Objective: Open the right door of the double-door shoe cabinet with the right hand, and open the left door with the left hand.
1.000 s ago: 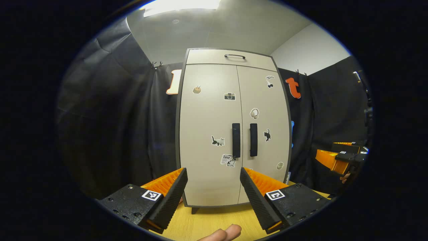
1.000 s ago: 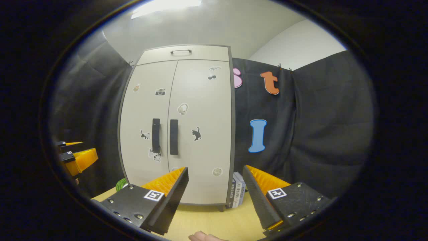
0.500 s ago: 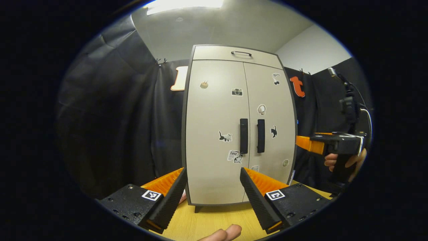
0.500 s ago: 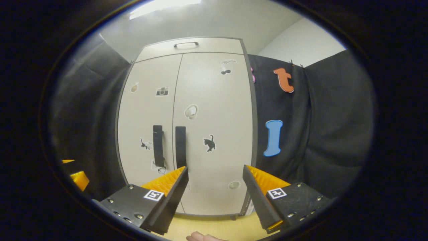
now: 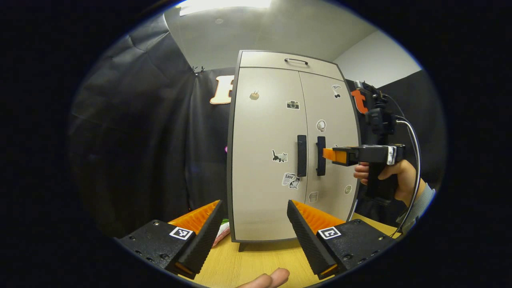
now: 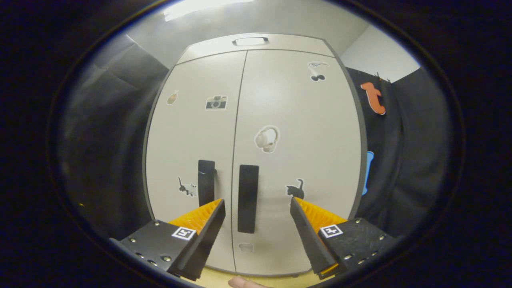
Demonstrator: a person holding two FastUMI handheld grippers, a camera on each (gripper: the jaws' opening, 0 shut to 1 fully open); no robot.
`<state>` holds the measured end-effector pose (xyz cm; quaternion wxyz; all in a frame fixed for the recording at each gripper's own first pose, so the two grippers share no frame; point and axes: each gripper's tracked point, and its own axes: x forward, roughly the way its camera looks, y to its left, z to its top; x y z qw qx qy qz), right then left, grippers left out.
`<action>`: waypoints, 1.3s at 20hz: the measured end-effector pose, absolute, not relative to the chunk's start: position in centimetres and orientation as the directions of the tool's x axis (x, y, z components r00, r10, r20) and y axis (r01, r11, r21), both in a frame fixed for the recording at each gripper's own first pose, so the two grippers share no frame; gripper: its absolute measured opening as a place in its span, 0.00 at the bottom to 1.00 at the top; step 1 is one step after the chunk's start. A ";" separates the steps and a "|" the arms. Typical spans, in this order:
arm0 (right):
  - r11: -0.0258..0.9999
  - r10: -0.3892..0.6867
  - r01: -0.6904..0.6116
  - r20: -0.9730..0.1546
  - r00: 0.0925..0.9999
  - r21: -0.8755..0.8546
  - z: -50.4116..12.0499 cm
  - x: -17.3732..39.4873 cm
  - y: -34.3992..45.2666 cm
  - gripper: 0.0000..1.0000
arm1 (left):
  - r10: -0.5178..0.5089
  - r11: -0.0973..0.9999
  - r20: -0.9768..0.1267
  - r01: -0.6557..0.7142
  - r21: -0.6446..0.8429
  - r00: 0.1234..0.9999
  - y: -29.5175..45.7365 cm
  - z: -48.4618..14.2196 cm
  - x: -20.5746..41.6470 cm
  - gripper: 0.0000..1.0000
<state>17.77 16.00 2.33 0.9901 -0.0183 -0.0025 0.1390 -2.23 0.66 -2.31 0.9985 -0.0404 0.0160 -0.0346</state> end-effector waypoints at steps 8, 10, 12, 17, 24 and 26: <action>0.979 0.191 -0.194 -0.053 0.980 -0.066 1.0 22.4 17.6 0.93 | -0.090 0.993 -0.032 0.087 -0.076 0.995 1.4 -3.7 -2.8 0.98; 0.984 0.179 -0.180 -0.072 0.981 -0.010 0.5 23.0 17.7 0.83 | -0.094 0.993 -0.037 0.091 -0.081 0.995 1.8 -4.1 -2.8 0.98; 0.988 0.154 -0.151 -0.087 0.984 0.044 0.2 23.8 17.4 0.66 | -0.096 0.993 -0.045 0.092 -0.076 0.994 1.9 -4.6 -2.6 0.98; 0.979 0.206 -0.205 -0.078 0.975 0.021 0.4 22.7 18.3 0.57 | -0.074 0.994 -0.067 0.068 -0.084 0.995 2.8 -5.6 -2.0 0.98; 0.980 0.199 -0.198 -0.113 0.973 0.022 0.1 23.0 18.2 0.14 | -0.051 0.997 -0.069 0.047 -0.063 0.996 2.8 -5.2 -2.3 0.98; 0.976 0.218 -0.215 -0.115 0.969 0.038 0.1 22.6 18.3 0.14 | -0.034 0.998 -0.071 0.031 -0.052 0.997 3.0 -5.0 -2.2 0.98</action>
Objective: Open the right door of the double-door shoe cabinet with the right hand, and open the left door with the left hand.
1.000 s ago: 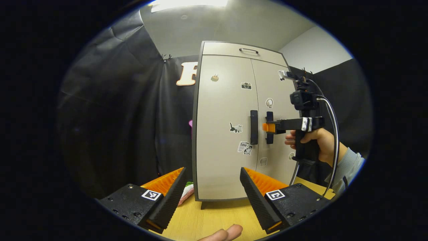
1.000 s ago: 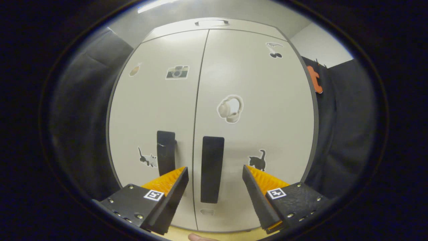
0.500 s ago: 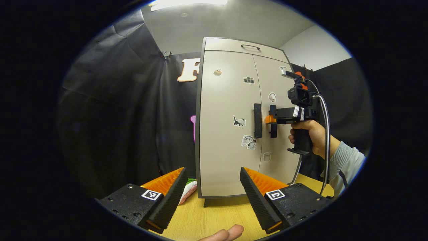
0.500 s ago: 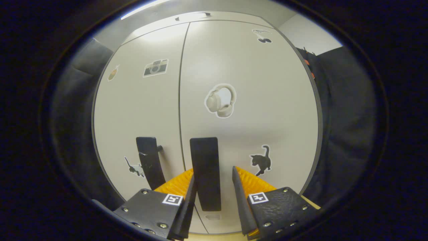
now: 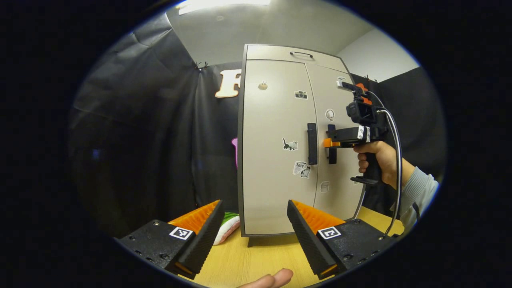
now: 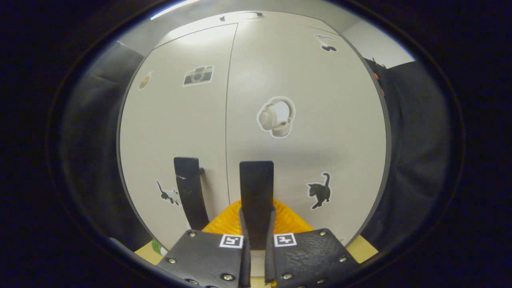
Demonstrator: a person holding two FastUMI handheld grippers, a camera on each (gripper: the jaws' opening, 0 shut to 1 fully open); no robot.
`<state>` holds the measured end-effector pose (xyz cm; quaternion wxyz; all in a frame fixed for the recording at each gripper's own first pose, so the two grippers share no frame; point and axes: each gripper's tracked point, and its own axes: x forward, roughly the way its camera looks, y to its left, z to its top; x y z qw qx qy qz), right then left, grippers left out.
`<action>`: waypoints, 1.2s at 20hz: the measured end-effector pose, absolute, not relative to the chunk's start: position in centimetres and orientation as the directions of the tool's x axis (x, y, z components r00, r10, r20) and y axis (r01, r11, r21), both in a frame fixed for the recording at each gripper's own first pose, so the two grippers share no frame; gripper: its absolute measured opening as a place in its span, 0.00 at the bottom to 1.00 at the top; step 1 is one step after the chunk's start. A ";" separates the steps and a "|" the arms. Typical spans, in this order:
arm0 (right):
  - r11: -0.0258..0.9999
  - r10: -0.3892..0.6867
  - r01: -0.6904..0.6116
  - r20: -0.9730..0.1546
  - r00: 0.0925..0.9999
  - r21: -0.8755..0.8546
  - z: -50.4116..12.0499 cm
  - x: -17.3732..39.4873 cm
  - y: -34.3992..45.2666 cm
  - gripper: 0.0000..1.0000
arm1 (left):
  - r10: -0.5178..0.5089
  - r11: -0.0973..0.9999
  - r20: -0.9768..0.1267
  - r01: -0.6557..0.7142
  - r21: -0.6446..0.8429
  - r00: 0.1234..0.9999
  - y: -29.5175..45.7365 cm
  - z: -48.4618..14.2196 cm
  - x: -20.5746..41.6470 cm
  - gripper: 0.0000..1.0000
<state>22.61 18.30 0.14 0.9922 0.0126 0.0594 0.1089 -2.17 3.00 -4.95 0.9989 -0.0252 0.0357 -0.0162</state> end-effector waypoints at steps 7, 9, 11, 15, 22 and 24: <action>0.954 0.301 -0.297 -0.129 0.945 0.043 0.4 21.0 17.8 0.13 | -0.014 0.999 -0.086 0.010 -0.045 0.996 2.7 -4.8 -2.4 0.98; 0.942 0.335 -0.331 -0.130 0.933 0.051 0.4 20.0 17.4 0.14 | -0.001 0.999 -0.087 -0.003 -0.046 0.996 2.8 -4.8 -2.6 0.98; 0.930 0.368 -0.363 -0.136 0.920 0.060 0.5 19.5 17.1 0.13 | -0.004 0.999 -0.084 0.000 -0.047 0.996 2.5 -4.6 -2.7 0.98; 0.916 0.402 -0.396 -0.141 0.905 0.065 0.7 18.9 16.6 0.14 | -0.021 0.998 -0.078 0.016 -0.057 0.997 1.5 -4.2 -3.3 0.96; 0.888 0.461 -0.453 -0.128 0.878 0.084 1.0 17.8 15.8 0.14 | -0.047 0.997 -0.079 0.041 -0.070 0.996 0.3 -4.1 -4.3 0.98; 0.886 0.464 -0.458 -0.126 0.877 0.078 1.1 17.6 15.4 0.14 | -0.052 0.997 -0.085 0.046 -0.065 0.995 0.1 -4.3 -4.5 0.98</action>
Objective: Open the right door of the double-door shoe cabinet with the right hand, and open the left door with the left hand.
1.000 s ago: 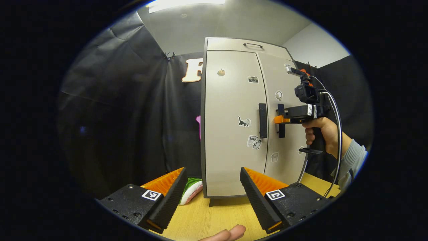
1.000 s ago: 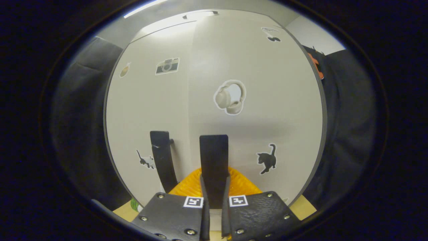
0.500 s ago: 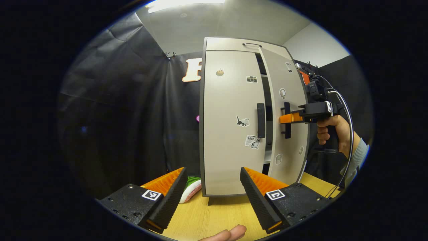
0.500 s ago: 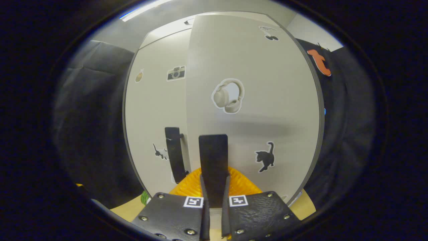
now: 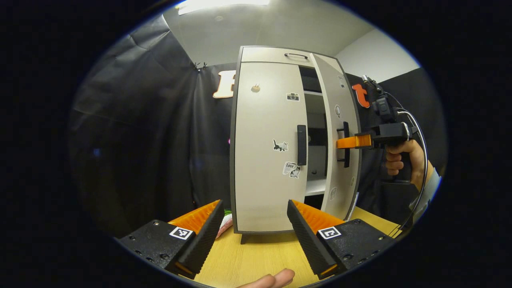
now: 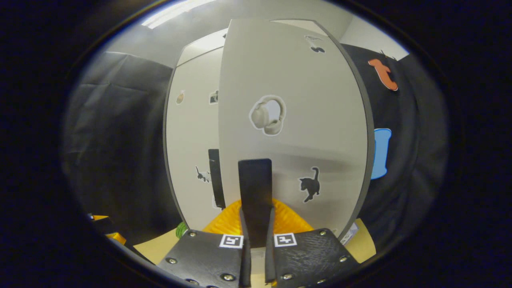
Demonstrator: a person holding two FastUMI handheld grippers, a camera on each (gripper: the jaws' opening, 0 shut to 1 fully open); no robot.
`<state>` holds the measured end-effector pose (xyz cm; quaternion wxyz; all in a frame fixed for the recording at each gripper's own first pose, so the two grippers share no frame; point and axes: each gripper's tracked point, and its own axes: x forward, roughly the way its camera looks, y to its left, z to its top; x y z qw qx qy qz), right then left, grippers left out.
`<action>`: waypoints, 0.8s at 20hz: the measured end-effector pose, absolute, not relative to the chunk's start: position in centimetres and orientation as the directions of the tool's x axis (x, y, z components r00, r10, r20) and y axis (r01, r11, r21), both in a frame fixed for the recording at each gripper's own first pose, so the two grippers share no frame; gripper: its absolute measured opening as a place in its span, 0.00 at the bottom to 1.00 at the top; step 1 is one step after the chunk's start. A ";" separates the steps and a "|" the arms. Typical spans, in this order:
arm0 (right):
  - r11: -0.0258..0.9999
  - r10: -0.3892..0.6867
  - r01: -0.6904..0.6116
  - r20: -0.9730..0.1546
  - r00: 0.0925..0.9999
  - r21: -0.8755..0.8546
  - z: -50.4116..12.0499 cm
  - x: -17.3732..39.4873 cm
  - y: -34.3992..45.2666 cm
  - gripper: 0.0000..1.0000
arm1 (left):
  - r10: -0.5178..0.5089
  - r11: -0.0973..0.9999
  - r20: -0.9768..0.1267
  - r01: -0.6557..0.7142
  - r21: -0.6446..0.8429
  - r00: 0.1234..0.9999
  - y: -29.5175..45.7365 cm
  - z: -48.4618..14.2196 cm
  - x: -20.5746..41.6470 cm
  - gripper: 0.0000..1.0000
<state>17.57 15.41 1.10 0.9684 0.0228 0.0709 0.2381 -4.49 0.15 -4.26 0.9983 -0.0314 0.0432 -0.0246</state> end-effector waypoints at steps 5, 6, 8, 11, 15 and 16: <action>0.885 0.465 -0.460 -0.107 0.879 0.070 1.5 17.0 14.3 0.14 | -0.062 0.996 -0.086 0.056 -0.064 0.994 0.0 -4.3 -4.9 0.96; 0.888 0.460 -0.456 -0.101 0.882 0.063 1.5 16.8 14.0 0.14 | -0.065 0.996 -0.083 0.060 -0.063 0.994 -0.1 -4.2 -5.0 0.98; 0.888 0.459 -0.454 -0.099 0.883 0.068 1.7 16.6 13.5 0.14 | -0.067 0.996 -0.079 0.062 -0.061 0.995 -0.1 -4.1 -5.3 0.96; 0.886 0.463 -0.458 -0.096 0.881 0.069 1.8 16.3 12.8 0.13 | -0.082 0.995 -0.078 0.077 -0.064 0.994 -0.5 -4.2 -5.6 0.96; 0.890 0.456 -0.453 -0.090 0.885 0.060 1.9 15.9 12.0 0.13 | -0.090 0.995 -0.086 0.085 -0.061 0.992 -1.2 -4.6 -5.7 0.98; 0.890 0.455 -0.452 -0.091 0.886 0.058 2.1 15.7 11.7 0.14 | -0.094 0.994 -0.091 0.089 -0.061 0.991 -1.3 -4.9 -5.8 0.98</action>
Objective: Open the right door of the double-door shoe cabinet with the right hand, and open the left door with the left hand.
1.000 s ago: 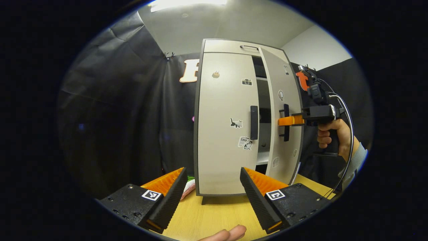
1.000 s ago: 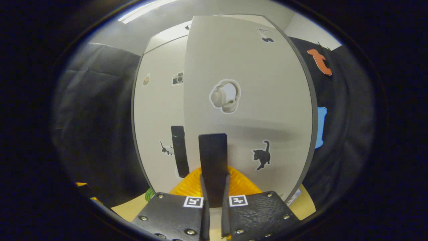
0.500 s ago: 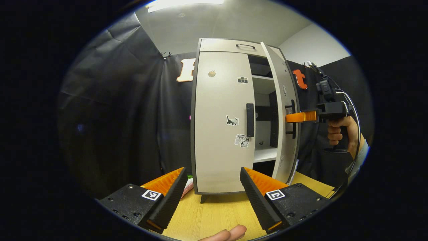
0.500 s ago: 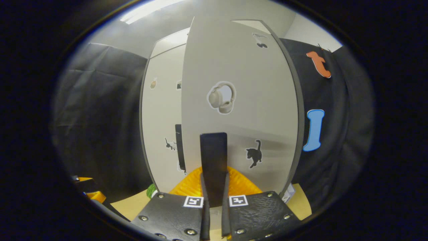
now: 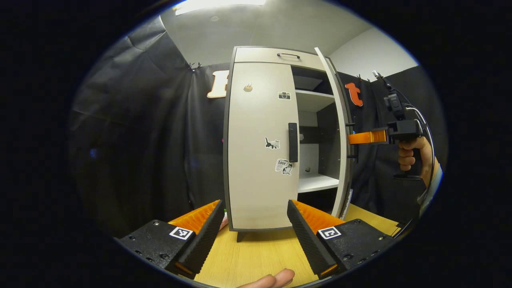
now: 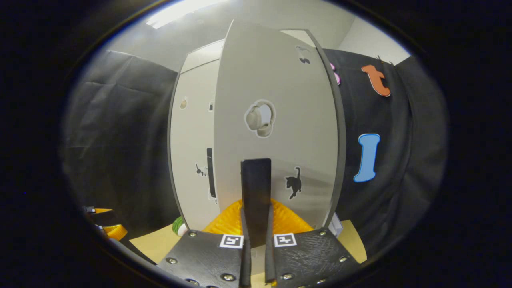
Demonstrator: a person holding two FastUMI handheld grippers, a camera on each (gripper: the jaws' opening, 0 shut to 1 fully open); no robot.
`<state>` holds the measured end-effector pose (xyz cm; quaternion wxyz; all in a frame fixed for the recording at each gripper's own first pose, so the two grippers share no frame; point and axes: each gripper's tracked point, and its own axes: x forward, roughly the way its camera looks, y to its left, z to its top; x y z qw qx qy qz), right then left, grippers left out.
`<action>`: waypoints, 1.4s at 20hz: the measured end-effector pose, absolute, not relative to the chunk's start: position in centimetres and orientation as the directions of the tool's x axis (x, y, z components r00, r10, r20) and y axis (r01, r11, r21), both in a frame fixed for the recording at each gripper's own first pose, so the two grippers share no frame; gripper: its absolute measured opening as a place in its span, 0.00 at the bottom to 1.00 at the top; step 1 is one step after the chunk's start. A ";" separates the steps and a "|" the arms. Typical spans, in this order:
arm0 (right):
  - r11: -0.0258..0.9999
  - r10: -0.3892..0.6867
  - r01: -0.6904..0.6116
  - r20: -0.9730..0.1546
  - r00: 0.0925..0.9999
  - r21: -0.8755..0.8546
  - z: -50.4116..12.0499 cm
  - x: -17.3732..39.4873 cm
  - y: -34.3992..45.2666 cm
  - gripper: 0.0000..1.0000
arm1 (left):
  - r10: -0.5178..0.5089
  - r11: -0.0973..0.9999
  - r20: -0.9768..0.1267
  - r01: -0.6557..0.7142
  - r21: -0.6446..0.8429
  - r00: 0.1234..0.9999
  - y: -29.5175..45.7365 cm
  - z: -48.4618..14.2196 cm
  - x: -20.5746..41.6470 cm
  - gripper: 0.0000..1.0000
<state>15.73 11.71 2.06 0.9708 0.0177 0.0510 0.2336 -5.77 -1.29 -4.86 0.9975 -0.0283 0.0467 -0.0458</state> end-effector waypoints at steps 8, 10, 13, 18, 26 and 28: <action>0.907 0.421 -0.418 -0.080 0.904 0.049 2.3 15.0 8.8 0.13 | -0.121 0.991 -0.108 0.113 -0.073 0.987 -2.8 -5.9 -5.7 0.98; 0.912 0.411 -0.408 -0.081 0.908 0.049 2.2 14.9 8.3 0.13 | -0.135 0.989 -0.108 0.127 -0.076 0.985 -3.7 -6.0 -5.7 0.98; 0.915 0.404 -0.401 -0.080 0.911 0.055 2.2 14.9 7.4 0.13 | -0.149 0.988 -0.113 0.142 -0.068 0.982 -4.6 -6.4 -5.8 0.98; 0.919 0.393 -0.391 -0.066 0.917 0.041 2.4 14.9 6.1 0.12 | -0.179 0.982 -0.133 0.169 -0.085 0.975 -6.7 -7.4 -5.6 0.98; 0.976 0.217 -0.216 -0.041 0.975 0.023 2.3 16.7 -0.6 0.16 | -0.198 0.979 -0.155 0.186 -0.088 0.968 -8.8 -8.2 -5.1 0.98; 0.967 0.243 -0.237 -0.049 0.969 0.093 1.8 19.2 -2.7 0.00 | -0.193 0.980 -0.150 0.182 -0.086 0.970 -8.8 -8.0 -4.9 0.98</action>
